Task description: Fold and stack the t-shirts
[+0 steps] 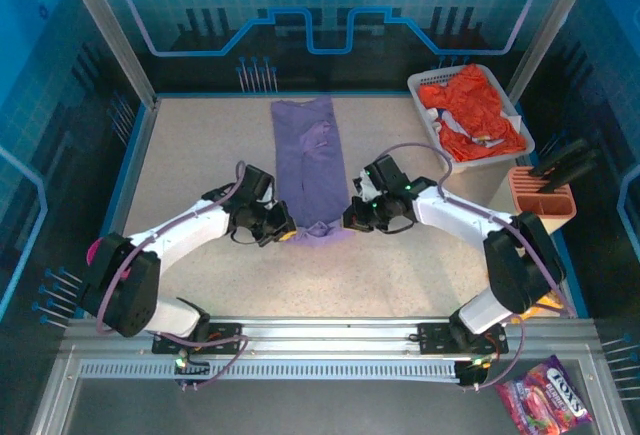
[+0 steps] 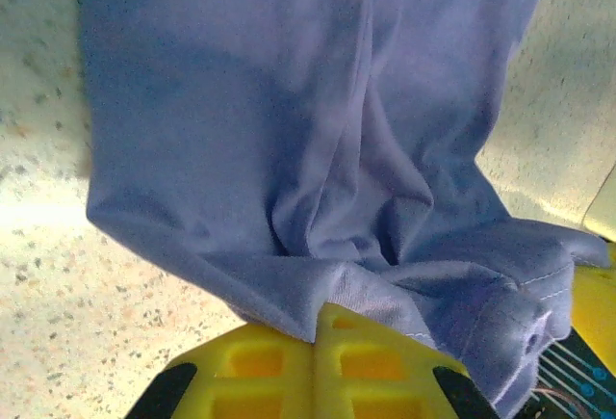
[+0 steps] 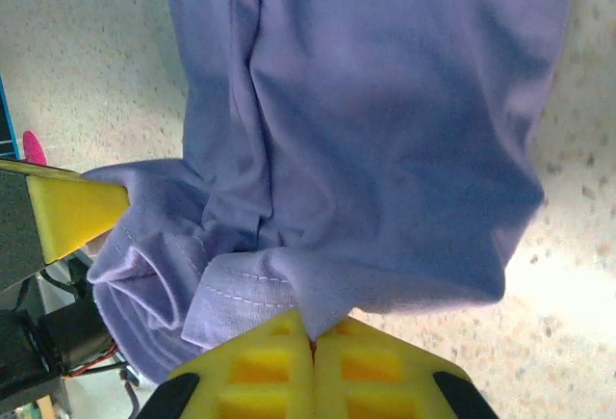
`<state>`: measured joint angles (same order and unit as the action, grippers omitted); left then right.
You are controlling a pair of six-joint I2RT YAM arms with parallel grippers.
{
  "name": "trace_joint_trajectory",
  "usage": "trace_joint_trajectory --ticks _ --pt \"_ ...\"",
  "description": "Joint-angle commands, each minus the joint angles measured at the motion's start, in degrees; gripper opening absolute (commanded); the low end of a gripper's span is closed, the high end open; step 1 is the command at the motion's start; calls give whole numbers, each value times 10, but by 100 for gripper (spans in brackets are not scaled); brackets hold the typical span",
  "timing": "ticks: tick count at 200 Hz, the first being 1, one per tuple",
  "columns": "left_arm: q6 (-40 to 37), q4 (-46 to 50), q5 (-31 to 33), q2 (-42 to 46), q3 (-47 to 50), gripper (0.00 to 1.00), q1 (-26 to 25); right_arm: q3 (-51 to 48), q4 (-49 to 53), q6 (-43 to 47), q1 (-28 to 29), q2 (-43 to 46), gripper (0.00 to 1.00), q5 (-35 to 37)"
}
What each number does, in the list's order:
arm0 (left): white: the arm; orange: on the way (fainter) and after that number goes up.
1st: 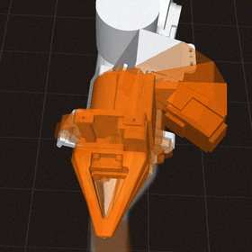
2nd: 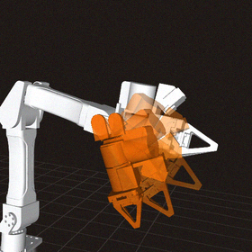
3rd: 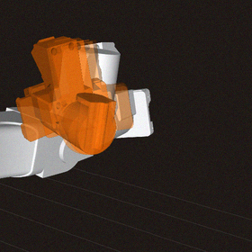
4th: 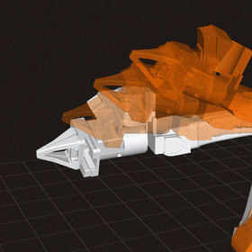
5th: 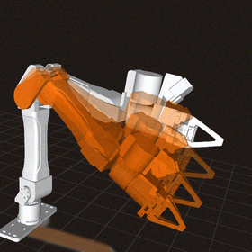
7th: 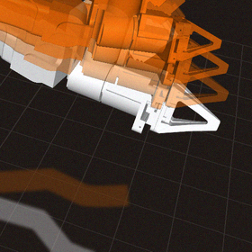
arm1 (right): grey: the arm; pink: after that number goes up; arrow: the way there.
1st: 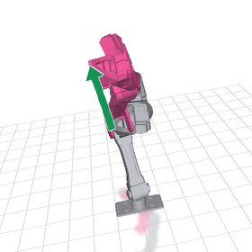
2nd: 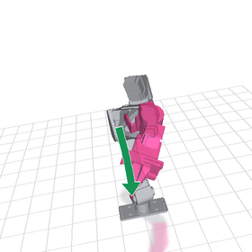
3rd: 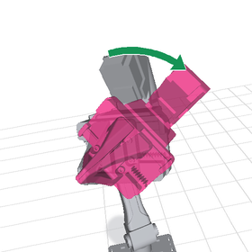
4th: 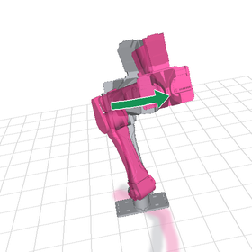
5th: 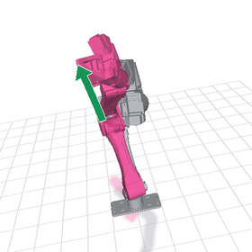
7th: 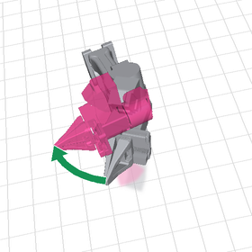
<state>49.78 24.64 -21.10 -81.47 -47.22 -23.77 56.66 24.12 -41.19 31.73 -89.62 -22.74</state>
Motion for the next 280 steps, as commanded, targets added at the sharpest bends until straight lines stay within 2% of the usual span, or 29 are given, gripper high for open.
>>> trace_joint_trajectory --ticks 1,81,178,244,280 --pt "-34 27 8 -18 -32 0 23 43 33 37 -20 -32 0 0" --pt "-83 27 -2 -139 -158 0 91 216 67 82 -74 -179 0 -32" --pt "-120 54 -23 -280 -337 0 146 436 130 95 -97 -343 0 -55" --pt "-121 48 -32 -335 -388 0 164 561 164 95 -110 -425 0 -60" --pt "-123 34 -33 -360 -403 0 170 589 162 85 -115 -463 0 -61"
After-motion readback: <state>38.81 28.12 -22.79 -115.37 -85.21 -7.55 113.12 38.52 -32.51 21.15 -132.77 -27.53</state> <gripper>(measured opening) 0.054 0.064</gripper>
